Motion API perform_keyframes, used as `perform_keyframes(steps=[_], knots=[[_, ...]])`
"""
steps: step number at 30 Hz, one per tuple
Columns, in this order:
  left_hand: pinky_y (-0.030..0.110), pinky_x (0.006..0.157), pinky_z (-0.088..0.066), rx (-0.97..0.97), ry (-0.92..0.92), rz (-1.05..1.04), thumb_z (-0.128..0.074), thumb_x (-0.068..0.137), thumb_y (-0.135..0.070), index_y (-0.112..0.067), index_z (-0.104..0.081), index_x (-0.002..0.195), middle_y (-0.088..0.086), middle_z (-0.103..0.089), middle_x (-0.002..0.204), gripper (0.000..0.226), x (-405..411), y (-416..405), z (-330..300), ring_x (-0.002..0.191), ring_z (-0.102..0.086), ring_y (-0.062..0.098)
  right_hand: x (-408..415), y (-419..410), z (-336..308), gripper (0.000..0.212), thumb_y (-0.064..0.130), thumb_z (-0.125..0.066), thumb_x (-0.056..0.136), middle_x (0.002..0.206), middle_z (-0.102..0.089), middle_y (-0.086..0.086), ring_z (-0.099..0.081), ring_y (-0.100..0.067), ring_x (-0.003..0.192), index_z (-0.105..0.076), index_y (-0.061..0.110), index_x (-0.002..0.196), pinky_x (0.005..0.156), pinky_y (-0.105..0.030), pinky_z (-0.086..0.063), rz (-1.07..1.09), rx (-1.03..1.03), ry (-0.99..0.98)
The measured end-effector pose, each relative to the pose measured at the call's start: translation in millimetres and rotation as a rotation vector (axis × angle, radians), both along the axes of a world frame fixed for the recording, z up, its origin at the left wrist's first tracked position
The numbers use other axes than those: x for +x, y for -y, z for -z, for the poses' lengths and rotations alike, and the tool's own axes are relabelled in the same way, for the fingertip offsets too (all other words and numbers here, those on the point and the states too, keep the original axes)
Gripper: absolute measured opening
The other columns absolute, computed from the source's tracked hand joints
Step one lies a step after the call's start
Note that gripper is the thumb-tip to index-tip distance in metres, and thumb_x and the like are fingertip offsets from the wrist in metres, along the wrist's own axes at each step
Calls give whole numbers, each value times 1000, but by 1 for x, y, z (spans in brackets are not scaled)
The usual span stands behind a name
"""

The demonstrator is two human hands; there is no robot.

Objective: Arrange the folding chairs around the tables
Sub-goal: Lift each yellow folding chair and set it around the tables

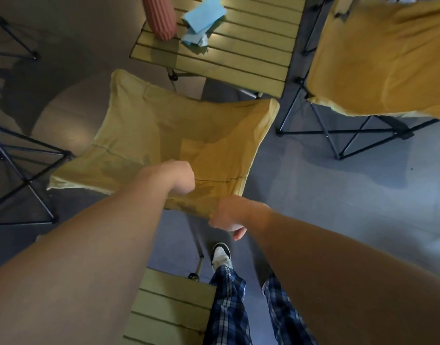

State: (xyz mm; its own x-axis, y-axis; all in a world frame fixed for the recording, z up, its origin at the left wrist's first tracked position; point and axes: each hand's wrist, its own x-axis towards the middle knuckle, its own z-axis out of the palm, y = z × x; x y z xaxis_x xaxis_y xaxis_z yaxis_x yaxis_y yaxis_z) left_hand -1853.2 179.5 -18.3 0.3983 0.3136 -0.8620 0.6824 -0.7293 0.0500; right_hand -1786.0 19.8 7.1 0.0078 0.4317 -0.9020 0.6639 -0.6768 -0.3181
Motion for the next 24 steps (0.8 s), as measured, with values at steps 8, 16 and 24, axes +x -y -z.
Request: perform_keyframes(steps=[8, 16, 24], knots=[[32, 89, -50, 9, 259, 224, -45, 94, -15, -19, -72, 113, 3, -66, 123, 33, 140, 105, -89, 110, -60, 28, 109, 66, -47, 24, 27, -42, 96, 97, -56, -11, -57, -34, 92, -61, 12, 103, 71, -35, -42, 316, 314, 262], [30, 83, -46, 28, 516, 556, -43, 97, -18, -20, -72, 111, 5, -66, 122, 32, 328, 308, -210, 109, -59, 30, 281, 290, -158, 13, 21, -44, 95, 87, -54, -11, -59, -33, 91, -53, 13, 89, 71, -34, -42, 780, 415, 553], [37, 96, -48, -147, 658, 955, -42, 88, -24, -37, -67, 105, 0, -63, 120, 34, 445, 608, -271, 109, -57, 27, 337, 605, -225, 12, 19, -47, 88, 89, -57, -9, -53, -30, 82, -58, 14, 91, 71, -31, -44, 1430, 264, 763]])
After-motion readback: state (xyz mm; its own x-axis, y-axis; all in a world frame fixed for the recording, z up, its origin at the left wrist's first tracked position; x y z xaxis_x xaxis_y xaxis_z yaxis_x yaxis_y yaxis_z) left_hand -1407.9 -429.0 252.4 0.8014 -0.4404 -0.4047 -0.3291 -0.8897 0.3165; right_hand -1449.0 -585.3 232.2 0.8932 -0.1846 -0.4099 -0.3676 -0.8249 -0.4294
